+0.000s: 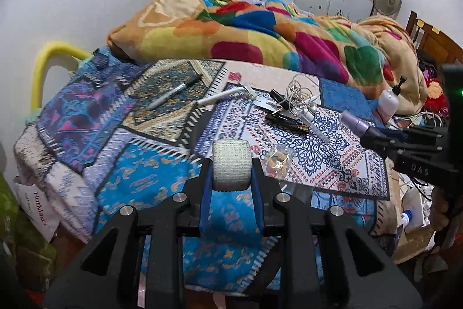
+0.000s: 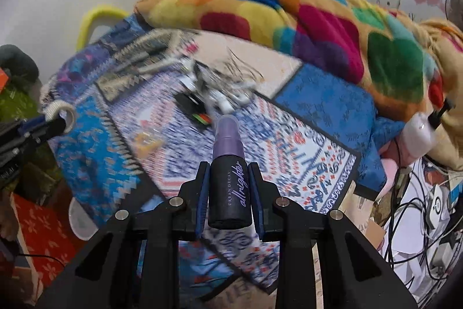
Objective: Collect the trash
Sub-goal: 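Carry the tape roll and purple bottle with both tools over the white bin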
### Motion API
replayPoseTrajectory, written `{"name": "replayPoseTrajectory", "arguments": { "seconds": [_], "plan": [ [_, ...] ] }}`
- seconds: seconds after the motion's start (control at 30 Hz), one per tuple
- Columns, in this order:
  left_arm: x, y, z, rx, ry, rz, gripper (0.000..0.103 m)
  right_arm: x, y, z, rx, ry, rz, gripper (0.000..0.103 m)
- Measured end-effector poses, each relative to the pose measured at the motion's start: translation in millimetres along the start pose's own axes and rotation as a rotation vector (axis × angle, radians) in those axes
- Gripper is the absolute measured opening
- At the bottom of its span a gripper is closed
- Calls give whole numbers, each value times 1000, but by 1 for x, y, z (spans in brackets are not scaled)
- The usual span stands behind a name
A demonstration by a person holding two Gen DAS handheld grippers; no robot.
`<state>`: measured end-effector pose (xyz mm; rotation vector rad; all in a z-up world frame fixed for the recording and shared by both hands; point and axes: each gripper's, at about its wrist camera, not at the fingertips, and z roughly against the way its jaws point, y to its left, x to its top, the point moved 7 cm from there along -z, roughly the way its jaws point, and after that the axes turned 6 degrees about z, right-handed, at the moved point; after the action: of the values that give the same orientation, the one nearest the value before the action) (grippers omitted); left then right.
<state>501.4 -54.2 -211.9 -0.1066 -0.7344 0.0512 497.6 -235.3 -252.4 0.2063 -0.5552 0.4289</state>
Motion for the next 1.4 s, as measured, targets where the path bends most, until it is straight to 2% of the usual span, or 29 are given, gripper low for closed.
{"name": "replayPoseTrajectory", "arguments": {
  "seconds": [0.27, 0.4, 0.6, 0.8, 1.1, 1.4],
  "plan": [
    [-13, 42, 67, 38, -70, 49, 25, 26, 67, 52, 47, -106, 62, 24],
    [-29, 70, 99, 64, -90, 91, 25, 32, 116, 69, 102, -136, 111, 24],
    [-58, 121, 138, 122, -101, 166, 25, 29, 185, 82, 186, -157, 190, 24],
    [-95, 174, 158, 191, -82, 238, 25, 22, 258, 72, 283, -138, 264, 24],
    [-160, 251, 148, 256, 22, 354, 25, -7, 353, 24, 386, -9, 371, 24],
    [-241, 297, 77, 215, 218, 468, 25, -37, 413, -44, 423, 169, 457, 24]
  ]
}}
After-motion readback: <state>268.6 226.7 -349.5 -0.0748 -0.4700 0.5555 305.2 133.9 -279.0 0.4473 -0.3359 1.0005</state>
